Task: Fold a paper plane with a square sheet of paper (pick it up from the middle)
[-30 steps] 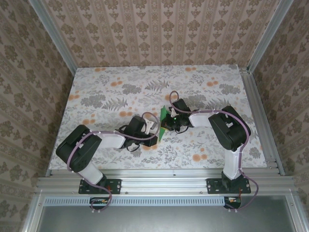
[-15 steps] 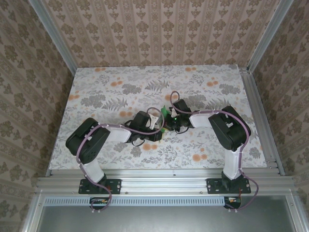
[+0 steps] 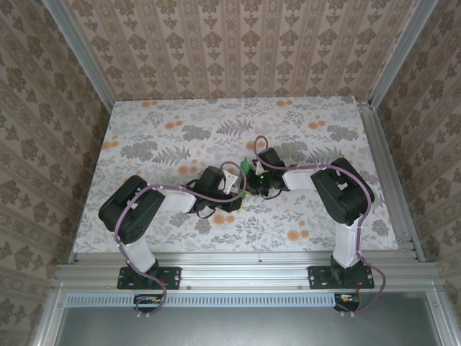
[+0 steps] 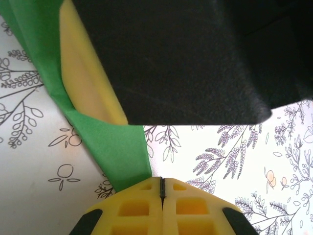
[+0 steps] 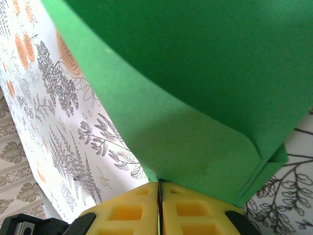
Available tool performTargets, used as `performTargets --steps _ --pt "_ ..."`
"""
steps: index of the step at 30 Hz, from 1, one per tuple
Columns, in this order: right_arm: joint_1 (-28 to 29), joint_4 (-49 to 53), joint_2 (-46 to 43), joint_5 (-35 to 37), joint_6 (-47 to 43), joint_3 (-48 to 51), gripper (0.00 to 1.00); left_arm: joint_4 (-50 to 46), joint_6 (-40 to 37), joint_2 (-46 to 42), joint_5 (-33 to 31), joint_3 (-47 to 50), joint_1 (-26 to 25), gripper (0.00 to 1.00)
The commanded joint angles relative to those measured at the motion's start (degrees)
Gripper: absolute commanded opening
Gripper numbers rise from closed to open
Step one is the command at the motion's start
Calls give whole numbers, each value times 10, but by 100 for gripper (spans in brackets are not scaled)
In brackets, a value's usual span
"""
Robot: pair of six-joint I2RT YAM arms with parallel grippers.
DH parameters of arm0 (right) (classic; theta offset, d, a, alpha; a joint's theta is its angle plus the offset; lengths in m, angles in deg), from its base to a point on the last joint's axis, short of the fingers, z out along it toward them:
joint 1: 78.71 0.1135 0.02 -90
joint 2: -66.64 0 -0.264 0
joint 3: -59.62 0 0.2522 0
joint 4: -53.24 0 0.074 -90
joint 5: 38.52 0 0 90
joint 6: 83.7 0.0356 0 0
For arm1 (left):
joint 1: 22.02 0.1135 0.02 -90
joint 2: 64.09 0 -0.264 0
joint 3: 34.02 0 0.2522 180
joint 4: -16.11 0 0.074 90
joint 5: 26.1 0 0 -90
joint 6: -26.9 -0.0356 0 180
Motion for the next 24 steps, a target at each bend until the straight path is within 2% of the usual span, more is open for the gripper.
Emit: performTargets --steps 1,13,24 --pt "-7 -10 -11 7 10 4 13 -82 -41 39 -56 33 4 3" --pt "-12 -50 -63 -29 47 21 12 -83 -58 40 -60 54 9 0" --pt "-2 -89 -1 -53 76 -5 11 -91 -59 42 -58 53 9 0"
